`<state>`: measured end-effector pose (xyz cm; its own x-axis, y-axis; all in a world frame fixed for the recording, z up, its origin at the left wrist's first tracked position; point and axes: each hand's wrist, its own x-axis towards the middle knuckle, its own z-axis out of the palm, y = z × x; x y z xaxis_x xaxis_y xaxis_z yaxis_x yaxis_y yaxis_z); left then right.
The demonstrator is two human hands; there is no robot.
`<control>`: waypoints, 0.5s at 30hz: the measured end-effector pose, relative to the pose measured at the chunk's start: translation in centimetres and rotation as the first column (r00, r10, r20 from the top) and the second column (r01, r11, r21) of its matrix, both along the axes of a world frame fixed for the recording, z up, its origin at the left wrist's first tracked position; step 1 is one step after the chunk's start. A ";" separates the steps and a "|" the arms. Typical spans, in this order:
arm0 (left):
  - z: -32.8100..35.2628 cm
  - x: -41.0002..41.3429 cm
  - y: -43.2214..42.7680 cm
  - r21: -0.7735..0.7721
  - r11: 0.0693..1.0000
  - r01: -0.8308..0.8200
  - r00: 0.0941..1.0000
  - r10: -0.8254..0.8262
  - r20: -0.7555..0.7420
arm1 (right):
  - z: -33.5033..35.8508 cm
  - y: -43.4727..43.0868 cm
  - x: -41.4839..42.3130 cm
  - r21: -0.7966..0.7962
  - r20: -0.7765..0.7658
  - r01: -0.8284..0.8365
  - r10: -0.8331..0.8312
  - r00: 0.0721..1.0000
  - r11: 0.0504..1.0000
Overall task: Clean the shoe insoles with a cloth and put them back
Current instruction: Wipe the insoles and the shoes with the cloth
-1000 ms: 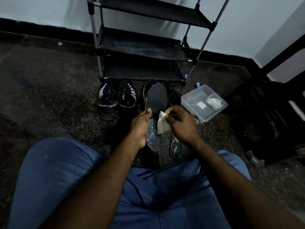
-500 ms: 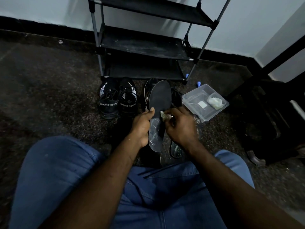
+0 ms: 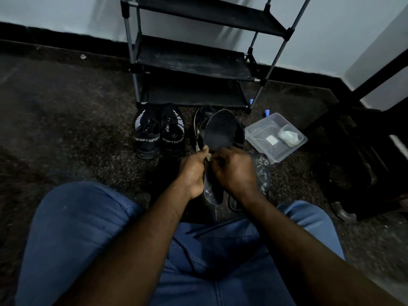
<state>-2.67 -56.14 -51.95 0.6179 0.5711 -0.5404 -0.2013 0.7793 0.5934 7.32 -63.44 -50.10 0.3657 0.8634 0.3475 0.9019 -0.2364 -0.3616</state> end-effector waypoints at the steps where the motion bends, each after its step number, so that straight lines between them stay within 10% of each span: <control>1: 0.2 -0.1 0.0 -0.015 1.000 0.004 1.000 -0.004 0.017 | 0.0 -0.1 0.5 -0.015 0.016 0.019 -0.018 1.000 1.000; 15: 0.6 -0.2 -0.4 0.068 0.997 0.045 0.998 -0.047 0.030 | 0.3 0.1 -1.2 -0.009 0.029 0.016 -0.016 0.999 1.000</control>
